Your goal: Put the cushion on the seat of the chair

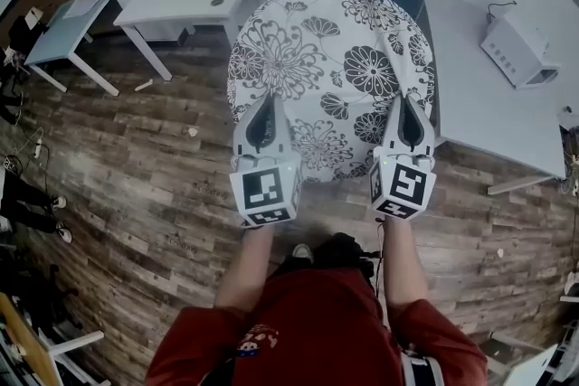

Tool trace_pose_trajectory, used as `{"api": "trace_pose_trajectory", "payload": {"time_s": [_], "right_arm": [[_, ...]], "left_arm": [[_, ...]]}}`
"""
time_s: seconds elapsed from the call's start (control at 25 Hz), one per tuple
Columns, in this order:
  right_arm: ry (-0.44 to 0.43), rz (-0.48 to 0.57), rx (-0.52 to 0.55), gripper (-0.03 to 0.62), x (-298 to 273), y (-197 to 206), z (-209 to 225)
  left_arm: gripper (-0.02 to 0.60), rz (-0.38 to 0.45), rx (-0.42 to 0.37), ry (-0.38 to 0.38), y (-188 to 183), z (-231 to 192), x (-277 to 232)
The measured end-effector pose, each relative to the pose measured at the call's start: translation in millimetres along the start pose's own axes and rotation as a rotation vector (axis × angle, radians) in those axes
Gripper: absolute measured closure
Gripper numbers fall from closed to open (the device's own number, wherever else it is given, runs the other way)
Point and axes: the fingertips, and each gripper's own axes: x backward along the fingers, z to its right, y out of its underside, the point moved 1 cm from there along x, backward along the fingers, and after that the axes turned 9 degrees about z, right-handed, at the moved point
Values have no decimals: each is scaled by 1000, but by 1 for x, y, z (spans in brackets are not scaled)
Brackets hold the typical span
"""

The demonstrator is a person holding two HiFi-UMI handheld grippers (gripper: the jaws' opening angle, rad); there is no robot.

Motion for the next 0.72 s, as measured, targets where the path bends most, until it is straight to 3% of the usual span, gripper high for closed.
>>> {"api": "trace_pose_trajectory", "payload": {"time_s": [0.72], "right_arm": [[-7,77,2,565,0,6,1]], "left_arm": [[552,73,-3,-21,8,1,2]]}}
